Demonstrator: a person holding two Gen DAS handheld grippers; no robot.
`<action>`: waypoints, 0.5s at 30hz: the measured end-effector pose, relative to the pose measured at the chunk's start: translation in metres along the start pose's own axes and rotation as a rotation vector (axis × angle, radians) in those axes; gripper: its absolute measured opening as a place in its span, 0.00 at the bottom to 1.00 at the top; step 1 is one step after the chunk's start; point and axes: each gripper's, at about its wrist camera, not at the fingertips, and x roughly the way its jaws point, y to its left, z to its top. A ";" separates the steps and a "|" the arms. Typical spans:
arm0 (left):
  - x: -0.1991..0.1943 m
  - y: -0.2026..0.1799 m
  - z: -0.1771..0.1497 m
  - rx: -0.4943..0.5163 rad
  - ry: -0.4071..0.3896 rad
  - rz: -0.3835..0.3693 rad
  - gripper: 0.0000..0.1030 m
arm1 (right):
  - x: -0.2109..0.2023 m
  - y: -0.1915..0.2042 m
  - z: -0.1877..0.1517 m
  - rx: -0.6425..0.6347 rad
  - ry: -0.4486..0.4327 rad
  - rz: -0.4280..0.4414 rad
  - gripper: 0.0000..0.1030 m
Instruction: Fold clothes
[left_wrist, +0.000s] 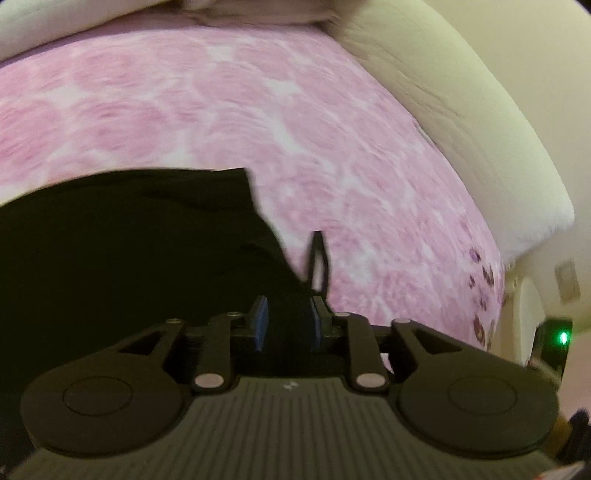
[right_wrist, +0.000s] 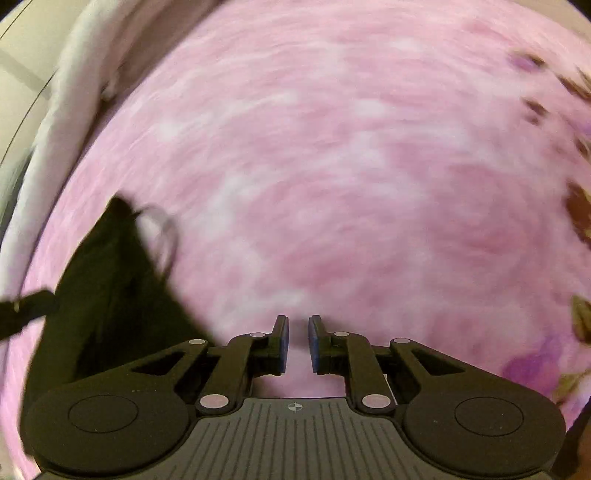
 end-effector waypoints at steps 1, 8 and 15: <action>0.010 -0.007 0.005 0.038 0.010 0.002 0.22 | 0.000 -0.006 0.002 0.045 -0.010 0.022 0.14; 0.071 -0.033 0.028 0.187 0.081 0.060 0.24 | -0.002 -0.014 0.007 0.155 -0.037 0.067 0.14; 0.101 -0.033 0.030 0.226 0.131 0.033 0.03 | -0.010 -0.004 0.003 0.140 -0.060 0.103 0.14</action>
